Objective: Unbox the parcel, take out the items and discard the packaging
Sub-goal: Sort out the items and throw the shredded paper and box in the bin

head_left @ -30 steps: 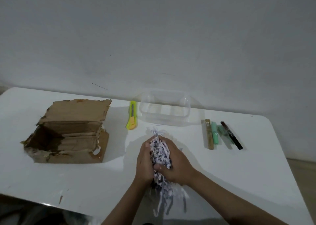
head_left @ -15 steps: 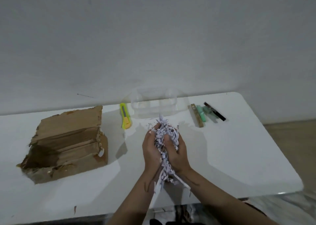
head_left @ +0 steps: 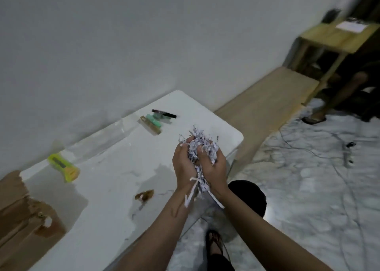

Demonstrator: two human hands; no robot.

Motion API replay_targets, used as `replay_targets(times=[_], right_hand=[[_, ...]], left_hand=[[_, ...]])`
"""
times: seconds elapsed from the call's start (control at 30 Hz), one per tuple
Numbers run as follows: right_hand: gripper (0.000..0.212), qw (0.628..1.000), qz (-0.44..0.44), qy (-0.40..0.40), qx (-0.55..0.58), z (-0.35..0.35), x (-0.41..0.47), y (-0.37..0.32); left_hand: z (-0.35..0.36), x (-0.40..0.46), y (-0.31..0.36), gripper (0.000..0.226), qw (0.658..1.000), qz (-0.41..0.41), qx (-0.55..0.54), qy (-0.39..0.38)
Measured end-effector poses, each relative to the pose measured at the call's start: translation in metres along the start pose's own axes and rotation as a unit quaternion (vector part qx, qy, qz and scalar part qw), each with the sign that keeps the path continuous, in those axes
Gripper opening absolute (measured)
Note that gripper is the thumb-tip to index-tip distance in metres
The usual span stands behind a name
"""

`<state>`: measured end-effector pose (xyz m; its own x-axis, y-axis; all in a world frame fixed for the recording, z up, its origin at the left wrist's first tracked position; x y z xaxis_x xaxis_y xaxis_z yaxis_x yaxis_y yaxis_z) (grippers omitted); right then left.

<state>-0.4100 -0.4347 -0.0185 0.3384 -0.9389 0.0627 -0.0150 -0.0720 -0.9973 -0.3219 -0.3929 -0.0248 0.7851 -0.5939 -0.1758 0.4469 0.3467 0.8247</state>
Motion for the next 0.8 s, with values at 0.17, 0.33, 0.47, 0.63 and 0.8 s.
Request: replay_targets(times=[0.17, 0.33, 0.47, 0.63, 0.8], right_hand=[[0.02, 0.993, 0.042, 0.113, -0.014, -0.099, 0.001, 0.027], [0.013, 0.981, 0.102, 0.165, -0.018, -0.175, 0.01, 0.072], [0.016, 0.968, 0.171, 0.182, -0.028, -0.22, 0.022, 0.126], [0.021, 0.946, 0.256, 0.194, -0.035, -0.253, 0.032, 0.204], [0.015, 0.93, 0.314, 0.18, -0.062, -0.274, 0.041, 0.287]], left_hand=[[0.062, -0.029, -0.075, 0.028, 0.994, -0.075, 0.053, -0.054], [0.106, -0.047, -0.151, 0.029, 0.98, -0.163, 0.096, -0.06], [0.117, -0.047, -0.218, 0.025, 0.961, -0.191, 0.194, -0.044], [0.101, -0.035, -0.311, 0.025, 0.925, -0.261, 0.275, 0.003], [0.064, -0.016, -0.41, 0.023, 0.876, -0.366, 0.311, 0.048]])
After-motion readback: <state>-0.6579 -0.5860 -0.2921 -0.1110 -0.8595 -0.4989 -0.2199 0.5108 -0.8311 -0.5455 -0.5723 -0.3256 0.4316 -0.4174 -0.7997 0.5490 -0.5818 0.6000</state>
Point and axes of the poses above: each hand's wrist, its own x-axis towards the middle knuckle, its own z-axis out of the palm, y = z × x, the point moved 7 cm from there along x, towards the middle knuckle, and after that the axes turned 11 degrees about -x, right-handed, at the moved point
